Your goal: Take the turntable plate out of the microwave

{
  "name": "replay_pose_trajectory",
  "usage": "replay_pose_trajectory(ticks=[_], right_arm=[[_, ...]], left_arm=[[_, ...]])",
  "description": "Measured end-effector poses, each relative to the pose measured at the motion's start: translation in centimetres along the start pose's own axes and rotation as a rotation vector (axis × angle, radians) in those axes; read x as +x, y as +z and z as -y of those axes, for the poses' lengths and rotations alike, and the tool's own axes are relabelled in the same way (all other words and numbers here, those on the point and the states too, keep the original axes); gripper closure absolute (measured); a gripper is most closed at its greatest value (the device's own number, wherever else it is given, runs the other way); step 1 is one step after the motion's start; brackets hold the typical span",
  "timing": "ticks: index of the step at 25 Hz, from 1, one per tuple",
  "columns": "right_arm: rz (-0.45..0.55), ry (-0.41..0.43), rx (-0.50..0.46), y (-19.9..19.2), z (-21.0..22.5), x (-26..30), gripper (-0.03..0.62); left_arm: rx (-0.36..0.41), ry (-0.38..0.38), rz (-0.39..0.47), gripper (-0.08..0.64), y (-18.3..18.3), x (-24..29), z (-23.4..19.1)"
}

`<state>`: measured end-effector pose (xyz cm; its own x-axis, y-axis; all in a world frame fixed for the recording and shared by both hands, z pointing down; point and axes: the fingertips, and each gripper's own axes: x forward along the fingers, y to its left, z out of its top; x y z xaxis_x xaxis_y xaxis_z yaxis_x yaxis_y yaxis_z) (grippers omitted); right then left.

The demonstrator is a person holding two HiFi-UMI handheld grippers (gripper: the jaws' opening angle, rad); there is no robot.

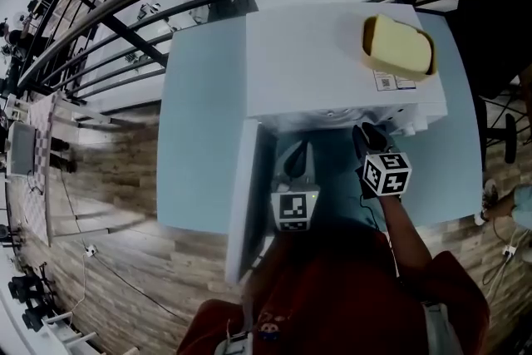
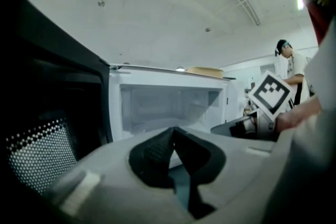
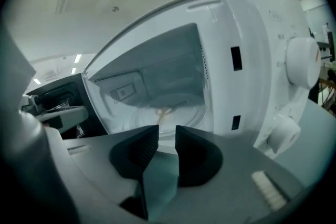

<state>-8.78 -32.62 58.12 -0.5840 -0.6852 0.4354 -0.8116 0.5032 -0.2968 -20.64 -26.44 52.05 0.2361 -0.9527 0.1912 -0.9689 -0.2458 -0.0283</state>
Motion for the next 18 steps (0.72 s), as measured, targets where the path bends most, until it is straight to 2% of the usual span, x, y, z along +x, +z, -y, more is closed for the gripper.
replay_pose_trajectory(ticks=[10, 14, 18], right_arm=[[-0.043, 0.038, 0.205, -1.3, 1.6, 3.5, 0.389], [-0.06, 0.025, 0.227, -1.0, 1.4, 4.2, 0.382], [-0.093, -0.01, 0.293, -1.3, 1.8, 4.9, 0.354]], left_arm=[[-0.028, 0.002, -0.042, 0.561, -1.8, 1.8, 0.5], [-0.03, 0.001, -0.05, 0.561, -1.5, 2.0, 0.3], [-0.026, 0.005, -0.061, 0.561, -2.2, 2.3, 0.0]])
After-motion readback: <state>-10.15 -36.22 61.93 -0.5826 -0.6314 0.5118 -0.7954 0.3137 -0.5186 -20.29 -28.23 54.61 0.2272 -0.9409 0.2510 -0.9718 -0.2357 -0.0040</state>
